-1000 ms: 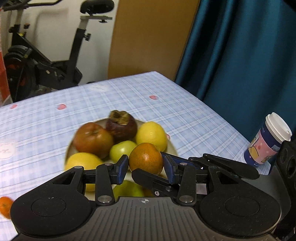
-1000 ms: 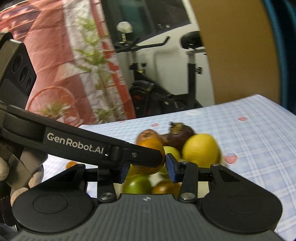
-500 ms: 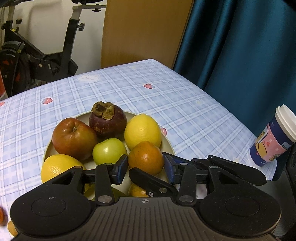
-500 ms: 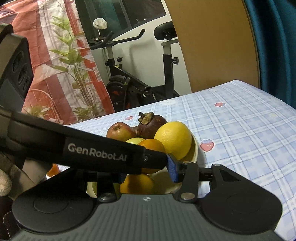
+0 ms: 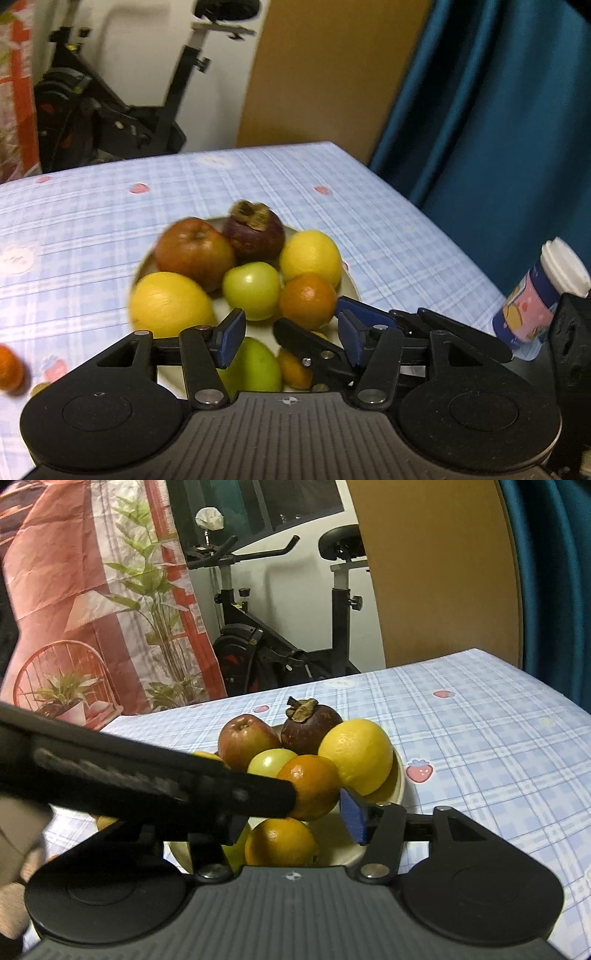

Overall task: Organize fruits
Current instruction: 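Move the left tool back to the loose fruit over another orange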

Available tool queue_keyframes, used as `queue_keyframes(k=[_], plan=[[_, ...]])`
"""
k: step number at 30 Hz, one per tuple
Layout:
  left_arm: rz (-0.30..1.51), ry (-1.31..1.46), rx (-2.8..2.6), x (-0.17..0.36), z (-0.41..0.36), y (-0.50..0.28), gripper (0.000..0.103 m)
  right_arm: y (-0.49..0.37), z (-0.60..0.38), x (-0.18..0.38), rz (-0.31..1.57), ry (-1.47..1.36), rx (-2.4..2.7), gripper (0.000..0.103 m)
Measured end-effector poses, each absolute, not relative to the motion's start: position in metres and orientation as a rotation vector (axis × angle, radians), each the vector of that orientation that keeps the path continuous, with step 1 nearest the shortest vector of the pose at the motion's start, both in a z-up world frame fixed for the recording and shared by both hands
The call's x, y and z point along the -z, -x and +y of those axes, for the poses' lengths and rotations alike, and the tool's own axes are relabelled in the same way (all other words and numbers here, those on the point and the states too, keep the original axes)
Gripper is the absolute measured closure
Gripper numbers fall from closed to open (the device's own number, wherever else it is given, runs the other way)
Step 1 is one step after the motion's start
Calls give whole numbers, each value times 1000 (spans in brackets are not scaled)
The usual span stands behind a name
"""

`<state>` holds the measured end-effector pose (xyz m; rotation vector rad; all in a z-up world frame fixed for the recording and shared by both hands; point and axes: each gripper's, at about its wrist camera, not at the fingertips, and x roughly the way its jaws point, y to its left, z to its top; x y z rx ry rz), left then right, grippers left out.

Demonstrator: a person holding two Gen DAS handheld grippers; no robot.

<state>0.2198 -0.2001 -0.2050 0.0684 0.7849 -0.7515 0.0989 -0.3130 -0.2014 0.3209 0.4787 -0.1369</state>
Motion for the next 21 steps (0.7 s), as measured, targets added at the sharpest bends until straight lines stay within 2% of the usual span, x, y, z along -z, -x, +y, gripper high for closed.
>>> queue_keyframes(k=[13,21], plan=[[612,72,455,166,-81,-208,44,-88,-297,187,372,-251,106,45],[605,65,320,164,-21,-197,44,-95,-266,184,375,-210,-41,45]])
